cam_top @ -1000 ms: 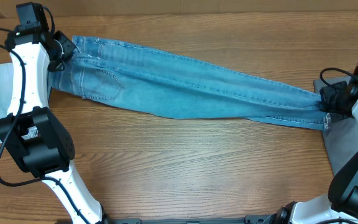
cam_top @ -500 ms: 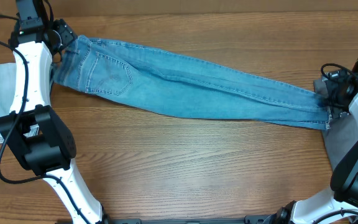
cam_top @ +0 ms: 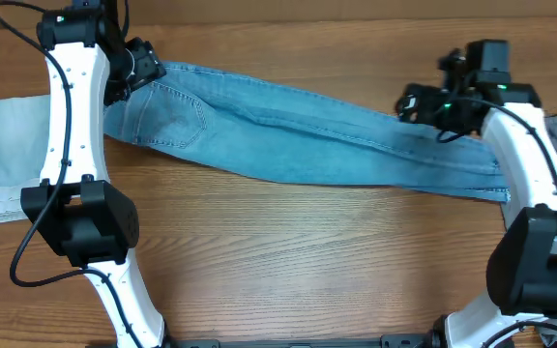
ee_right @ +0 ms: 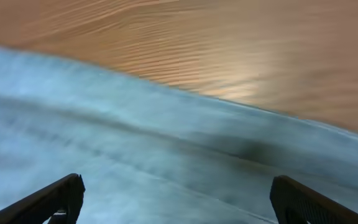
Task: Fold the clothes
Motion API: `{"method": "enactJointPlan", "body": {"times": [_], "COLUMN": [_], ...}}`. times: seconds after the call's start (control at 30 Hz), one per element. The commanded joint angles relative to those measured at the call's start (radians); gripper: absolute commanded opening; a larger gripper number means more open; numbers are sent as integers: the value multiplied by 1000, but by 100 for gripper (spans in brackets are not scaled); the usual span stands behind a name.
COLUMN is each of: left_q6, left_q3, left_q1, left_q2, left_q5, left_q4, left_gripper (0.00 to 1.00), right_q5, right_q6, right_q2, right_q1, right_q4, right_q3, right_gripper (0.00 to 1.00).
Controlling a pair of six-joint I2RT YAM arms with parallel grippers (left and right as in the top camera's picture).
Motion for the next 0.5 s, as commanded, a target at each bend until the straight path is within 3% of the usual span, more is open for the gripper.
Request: {"method": "enactJointPlan", "body": {"times": [0.0, 0.1, 0.13, 0.37, 0.47], "left_q6": [-26, -26, -26, -26, -26], "left_q3": [14, 12, 12, 12, 12], "left_q1": [11, 5, 5, 5, 5], "left_q2": [-15, -14, -13, -13, -13], "left_q5": [79, 83, 80, 71, 71], "left_q4": [-39, -47, -46, -47, -47], "left_gripper": [88, 100, 100, 100, 100], "right_q5": [-76, -76, -76, -68, -67], "right_q6": [-333, -503, -537, -655, -703], "right_q2": [-4, 2, 10, 152, 167], "right_q1": [90, 181, 205, 348, 367], "right_q4": [39, 77, 89, 240, 286], "right_q3": [22, 21, 21, 21, 21], "right_gripper": [99, 82, 78, 65, 64]}}
